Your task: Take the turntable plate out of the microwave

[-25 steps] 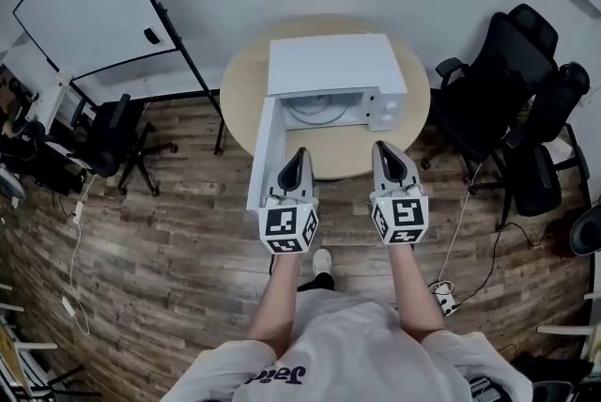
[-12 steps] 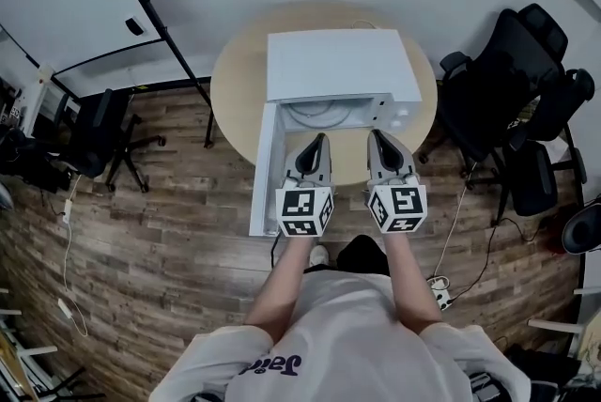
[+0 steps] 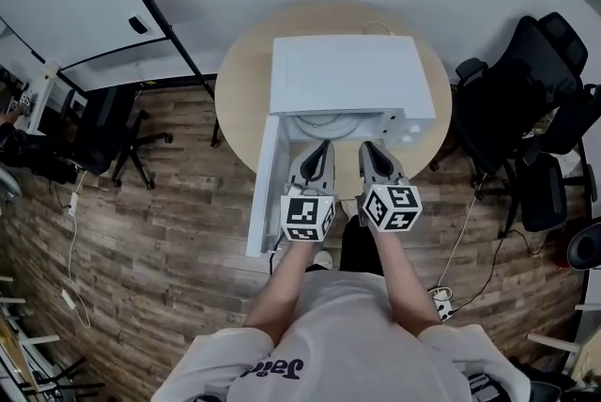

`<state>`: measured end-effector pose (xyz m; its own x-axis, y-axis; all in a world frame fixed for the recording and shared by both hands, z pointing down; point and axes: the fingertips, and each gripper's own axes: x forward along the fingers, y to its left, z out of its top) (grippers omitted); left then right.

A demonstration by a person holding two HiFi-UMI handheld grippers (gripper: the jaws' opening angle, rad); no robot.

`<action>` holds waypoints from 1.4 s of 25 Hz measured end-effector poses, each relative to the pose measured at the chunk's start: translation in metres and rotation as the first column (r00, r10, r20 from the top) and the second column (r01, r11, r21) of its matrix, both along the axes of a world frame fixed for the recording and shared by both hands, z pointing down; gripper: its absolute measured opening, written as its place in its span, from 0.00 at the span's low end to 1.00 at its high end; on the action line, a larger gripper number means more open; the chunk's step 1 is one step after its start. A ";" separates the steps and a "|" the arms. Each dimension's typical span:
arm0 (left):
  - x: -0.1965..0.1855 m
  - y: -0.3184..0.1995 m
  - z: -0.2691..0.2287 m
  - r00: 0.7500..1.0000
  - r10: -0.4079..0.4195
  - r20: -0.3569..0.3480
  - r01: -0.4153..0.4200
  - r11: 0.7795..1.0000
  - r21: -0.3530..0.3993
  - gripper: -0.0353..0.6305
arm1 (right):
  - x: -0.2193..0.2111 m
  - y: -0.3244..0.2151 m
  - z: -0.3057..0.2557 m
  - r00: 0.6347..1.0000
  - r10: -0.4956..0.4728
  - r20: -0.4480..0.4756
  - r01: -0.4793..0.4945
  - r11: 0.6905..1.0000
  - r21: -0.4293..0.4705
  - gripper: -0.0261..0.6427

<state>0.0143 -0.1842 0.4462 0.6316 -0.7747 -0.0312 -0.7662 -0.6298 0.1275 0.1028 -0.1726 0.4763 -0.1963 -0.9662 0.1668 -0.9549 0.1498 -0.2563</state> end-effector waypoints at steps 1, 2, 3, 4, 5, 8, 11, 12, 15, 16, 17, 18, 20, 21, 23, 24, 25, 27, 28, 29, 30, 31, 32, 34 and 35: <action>0.001 -0.003 0.004 1.000 -0.004 0.002 0.004 1.000 -0.008 0.07 | 0.000 -0.003 0.008 1.000 -0.007 0.022 0.007 1.000 -0.012 0.07; 0.001 -0.006 0.008 1.000 -0.009 0.001 0.009 1.000 -0.016 0.07 | 0.001 -0.006 0.016 0.999 -0.012 0.043 0.013 1.000 -0.026 0.07; 0.001 -0.010 0.010 1.000 -0.013 -0.002 0.013 1.000 -0.023 0.07 | 0.003 -0.009 0.023 0.998 -0.015 0.069 0.018 0.999 -0.042 0.07; 0.001 -0.013 0.012 1.000 -0.017 -0.004 0.016 0.999 -0.030 0.07 | 0.003 -0.012 0.030 0.995 -0.018 0.100 0.024 0.998 -0.057 0.07; 0.001 -0.016 0.015 1.000 -0.019 -0.007 0.019 0.999 -0.038 0.07 | 0.003 -0.015 0.037 0.991 -0.023 0.130 0.032 0.997 -0.071 0.07; -0.001 -0.024 0.025 0.999 -0.032 -0.006 0.031 0.997 -0.069 0.07 | 0.000 -0.022 0.059 0.980 -0.038 0.196 0.061 0.992 -0.113 0.07; -0.004 -0.029 0.032 0.999 -0.044 -0.009 0.043 0.995 -0.093 0.07 | -0.004 -0.025 0.086 0.965 -0.040 0.259 0.085 0.982 -0.166 0.07; -0.005 -0.031 0.033 0.999 -0.048 -0.013 0.046 0.994 -0.101 0.07 | -0.004 -0.027 0.094 0.959 -0.035 0.281 0.090 0.979 -0.184 0.07; -0.006 -0.035 0.035 0.998 -0.056 -0.012 0.055 0.992 -0.111 0.07 | -0.006 -0.031 0.116 0.939 -0.030 0.342 0.111 0.969 -0.220 0.07; -0.006 -0.036 0.036 0.998 -0.058 -0.007 0.056 0.992 -0.112 0.07 | -0.007 -0.033 0.121 0.932 -0.029 0.361 0.119 0.966 -0.228 0.07; -0.006 -0.037 0.038 0.998 -0.057 -0.003 0.056 0.992 -0.113 0.07 | -0.008 -0.034 0.127 0.925 -0.028 0.380 0.125 0.964 -0.235 0.07; -0.005 -0.038 0.040 0.999 -0.052 0.000 0.052 0.992 -0.116 0.07 | -0.008 -0.036 0.132 0.917 -0.025 0.397 0.131 0.962 -0.240 0.07; -0.003 -0.040 0.044 0.999 -0.033 -0.004 0.032 0.992 -0.123 0.07 | -0.010 -0.041 0.140 0.903 -0.024 0.429 0.142 0.959 -0.246 0.07; -0.003 -0.040 0.045 1.000 -0.027 -0.010 0.026 0.992 -0.125 0.07 | -0.012 -0.043 0.144 0.895 -0.025 0.446 0.149 0.958 -0.245 0.07; -0.003 -0.042 0.047 0.999 -0.029 -0.019 0.026 0.992 -0.126 0.07 | -0.013 -0.048 0.151 0.880 -0.027 0.474 0.161 0.956 -0.245 0.07; -0.002 -0.043 0.048 0.999 -0.030 -0.022 0.027 0.992 -0.125 0.07 | -0.012 -0.050 0.155 0.876 -0.026 0.481 0.164 0.955 -0.247 0.07; -0.001 -0.044 0.048 0.999 -0.031 -0.023 0.028 0.992 -0.122 0.07 | -0.010 -0.052 0.158 0.873 -0.024 0.487 0.167 0.954 -0.251 0.07; -0.002 -0.047 0.047 0.999 -0.034 -0.021 0.031 0.992 -0.119 0.07 | -0.011 -0.055 0.163 0.863 -0.022 0.505 0.175 0.951 -0.256 0.07; -0.004 -0.049 0.047 0.999 -0.038 -0.019 0.036 0.992 -0.120 0.07 | -0.013 -0.057 0.166 0.853 -0.020 0.521 0.180 0.949 -0.259 0.07; -0.006 -0.050 0.048 0.999 -0.044 -0.015 0.042 0.991 -0.124 0.07 | -0.016 -0.059 0.169 0.841 -0.016 0.541 0.187 0.946 -0.263 0.09; -0.008 -0.052 0.050 0.999 -0.049 -0.012 0.047 0.990 -0.130 0.07 | -0.019 -0.060 0.173 0.826 -0.010 0.564 0.196 0.943 -0.269 0.15; -0.009 -0.054 0.052 0.999 -0.053 -0.009 0.052 0.989 -0.136 0.07 | -0.021 -0.063 0.178 0.807 -0.002 0.590 0.204 0.939 -0.275 0.26; -0.009 -0.056 0.054 0.998 -0.057 -0.008 0.055 0.988 -0.142 0.07 | -0.022 -0.065 0.183 0.785 0.010 0.619 0.207 0.938 -0.279 0.28; -0.009 -0.060 0.058 0.998 -0.062 -0.009 0.060 0.987 -0.151 0.07 | -0.018 -0.071 0.192 0.725 0.053 0.687 0.193 0.941 -0.277 0.28; -0.009 -0.062 0.060 0.998 -0.064 -0.010 0.062 0.986 -0.154 0.07 | -0.015 -0.074 0.197 0.684 0.083 0.725 0.178 0.945 -0.276 0.28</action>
<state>0.0055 -0.2464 0.5061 0.5819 -0.8091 0.0823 -0.8010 -0.5526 0.2302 0.0875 -0.2465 0.6737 -0.4238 -0.8761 0.2297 -0.4450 -0.0195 -0.8953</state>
